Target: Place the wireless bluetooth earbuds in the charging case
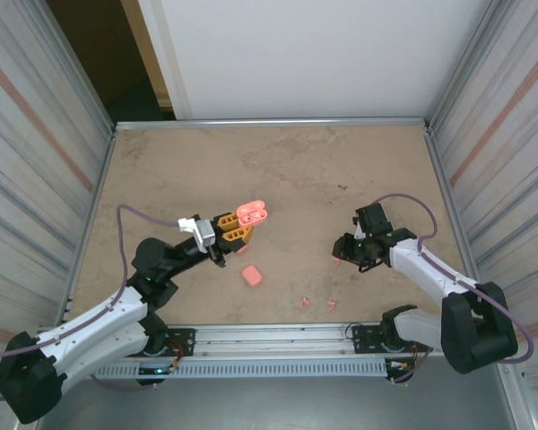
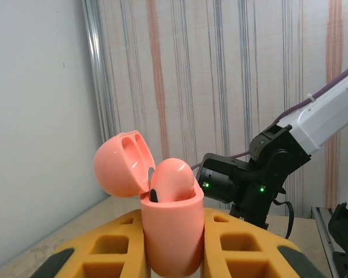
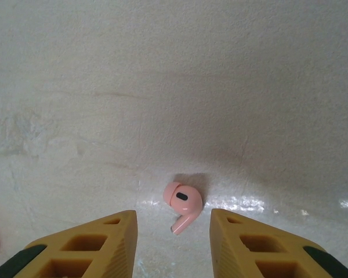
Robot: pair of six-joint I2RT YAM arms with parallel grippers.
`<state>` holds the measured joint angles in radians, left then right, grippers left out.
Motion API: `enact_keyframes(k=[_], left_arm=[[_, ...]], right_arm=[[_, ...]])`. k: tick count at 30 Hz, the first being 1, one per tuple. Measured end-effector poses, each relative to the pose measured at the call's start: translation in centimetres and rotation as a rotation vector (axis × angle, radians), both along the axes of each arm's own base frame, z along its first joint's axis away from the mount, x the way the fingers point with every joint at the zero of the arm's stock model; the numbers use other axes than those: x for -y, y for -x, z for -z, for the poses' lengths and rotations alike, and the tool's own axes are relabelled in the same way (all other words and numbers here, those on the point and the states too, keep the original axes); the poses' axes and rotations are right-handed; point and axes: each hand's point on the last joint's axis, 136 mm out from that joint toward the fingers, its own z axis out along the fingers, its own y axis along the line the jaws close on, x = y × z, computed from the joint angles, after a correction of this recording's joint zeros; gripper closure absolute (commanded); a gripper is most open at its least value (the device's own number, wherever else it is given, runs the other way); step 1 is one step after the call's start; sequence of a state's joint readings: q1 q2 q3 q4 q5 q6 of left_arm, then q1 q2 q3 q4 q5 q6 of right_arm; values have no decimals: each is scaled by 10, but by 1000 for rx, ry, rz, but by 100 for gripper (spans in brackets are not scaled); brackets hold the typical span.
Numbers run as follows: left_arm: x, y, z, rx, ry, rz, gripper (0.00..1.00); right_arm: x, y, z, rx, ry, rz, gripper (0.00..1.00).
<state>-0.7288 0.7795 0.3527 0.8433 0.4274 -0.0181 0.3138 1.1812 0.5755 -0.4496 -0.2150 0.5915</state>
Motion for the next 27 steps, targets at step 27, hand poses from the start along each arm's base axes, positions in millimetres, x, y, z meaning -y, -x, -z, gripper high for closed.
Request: enact_keyframes(k=[27], left_arm=[[0,0,0,0,0,-1,100]], right_arm=[[-4,-1,28,-79,3,-9,70]])
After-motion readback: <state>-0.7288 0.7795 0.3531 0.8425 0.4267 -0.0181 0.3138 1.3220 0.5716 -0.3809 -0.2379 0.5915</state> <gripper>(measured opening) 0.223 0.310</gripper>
